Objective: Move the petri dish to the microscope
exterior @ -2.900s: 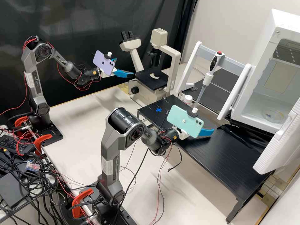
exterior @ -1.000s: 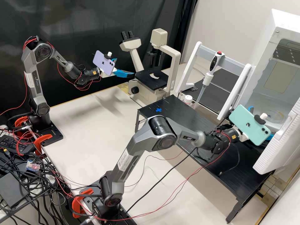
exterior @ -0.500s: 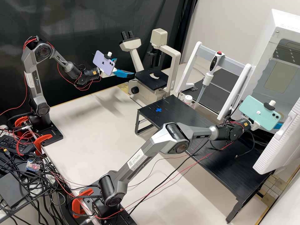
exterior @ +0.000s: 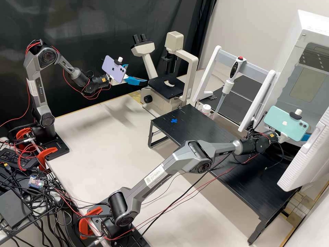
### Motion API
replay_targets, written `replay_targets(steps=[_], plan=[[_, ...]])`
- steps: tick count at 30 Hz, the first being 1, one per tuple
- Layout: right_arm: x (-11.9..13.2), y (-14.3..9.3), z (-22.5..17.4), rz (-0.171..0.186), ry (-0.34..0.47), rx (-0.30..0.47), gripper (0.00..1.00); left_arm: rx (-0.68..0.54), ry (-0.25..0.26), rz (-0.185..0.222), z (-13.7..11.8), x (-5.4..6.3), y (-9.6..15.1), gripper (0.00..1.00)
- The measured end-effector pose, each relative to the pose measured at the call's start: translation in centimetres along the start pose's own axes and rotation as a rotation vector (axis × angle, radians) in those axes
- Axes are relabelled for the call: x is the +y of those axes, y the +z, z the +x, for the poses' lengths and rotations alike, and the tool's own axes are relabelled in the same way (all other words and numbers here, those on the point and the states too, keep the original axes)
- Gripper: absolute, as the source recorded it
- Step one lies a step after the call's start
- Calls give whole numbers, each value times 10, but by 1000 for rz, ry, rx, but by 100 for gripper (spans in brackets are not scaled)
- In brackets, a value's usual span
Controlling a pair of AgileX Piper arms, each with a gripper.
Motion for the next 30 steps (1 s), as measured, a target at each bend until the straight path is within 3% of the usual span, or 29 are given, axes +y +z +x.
replay_targets(steps=[30], plan=[[-4,5,4,9,2,-5,0,0,0,0,0,0,0,100]])
